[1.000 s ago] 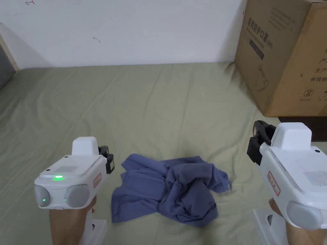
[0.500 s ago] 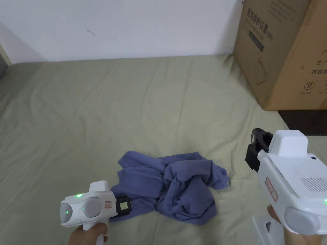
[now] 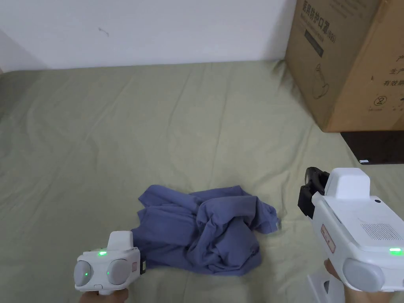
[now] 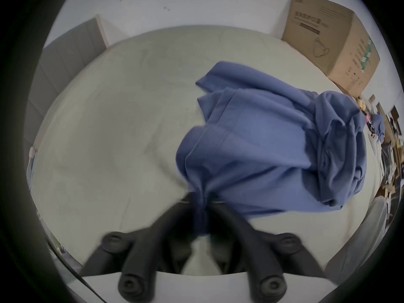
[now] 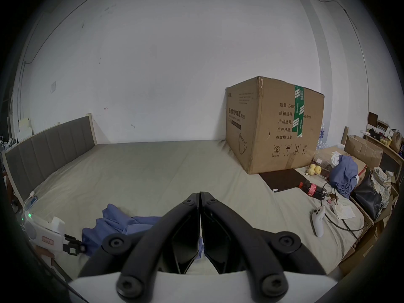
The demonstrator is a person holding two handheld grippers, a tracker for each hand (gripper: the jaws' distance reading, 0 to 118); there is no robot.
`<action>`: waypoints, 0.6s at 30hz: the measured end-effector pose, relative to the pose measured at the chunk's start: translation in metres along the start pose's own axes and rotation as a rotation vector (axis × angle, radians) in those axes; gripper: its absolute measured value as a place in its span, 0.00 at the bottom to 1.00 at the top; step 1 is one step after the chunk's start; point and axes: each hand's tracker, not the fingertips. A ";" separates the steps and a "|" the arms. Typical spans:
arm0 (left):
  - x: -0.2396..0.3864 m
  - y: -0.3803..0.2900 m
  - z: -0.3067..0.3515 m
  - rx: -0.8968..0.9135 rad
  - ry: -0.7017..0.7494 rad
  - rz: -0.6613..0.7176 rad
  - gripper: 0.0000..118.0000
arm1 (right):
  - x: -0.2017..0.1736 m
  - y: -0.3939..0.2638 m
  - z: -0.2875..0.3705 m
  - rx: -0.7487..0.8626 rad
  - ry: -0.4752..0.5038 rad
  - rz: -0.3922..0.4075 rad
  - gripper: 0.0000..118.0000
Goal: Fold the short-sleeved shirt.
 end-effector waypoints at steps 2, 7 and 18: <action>-0.002 0.002 0.006 -0.009 -0.034 0.010 0.02 | 0.001 -0.004 -0.011 -0.029 0.001 0.000 0.00; -0.009 0.004 0.039 0.100 -0.119 0.058 0.01 | 0.003 -0.028 -0.063 -0.205 0.000 0.015 0.02; -0.018 0.014 0.063 0.166 -0.222 0.093 0.01 | -0.010 -0.119 -0.169 -0.591 0.044 0.072 0.67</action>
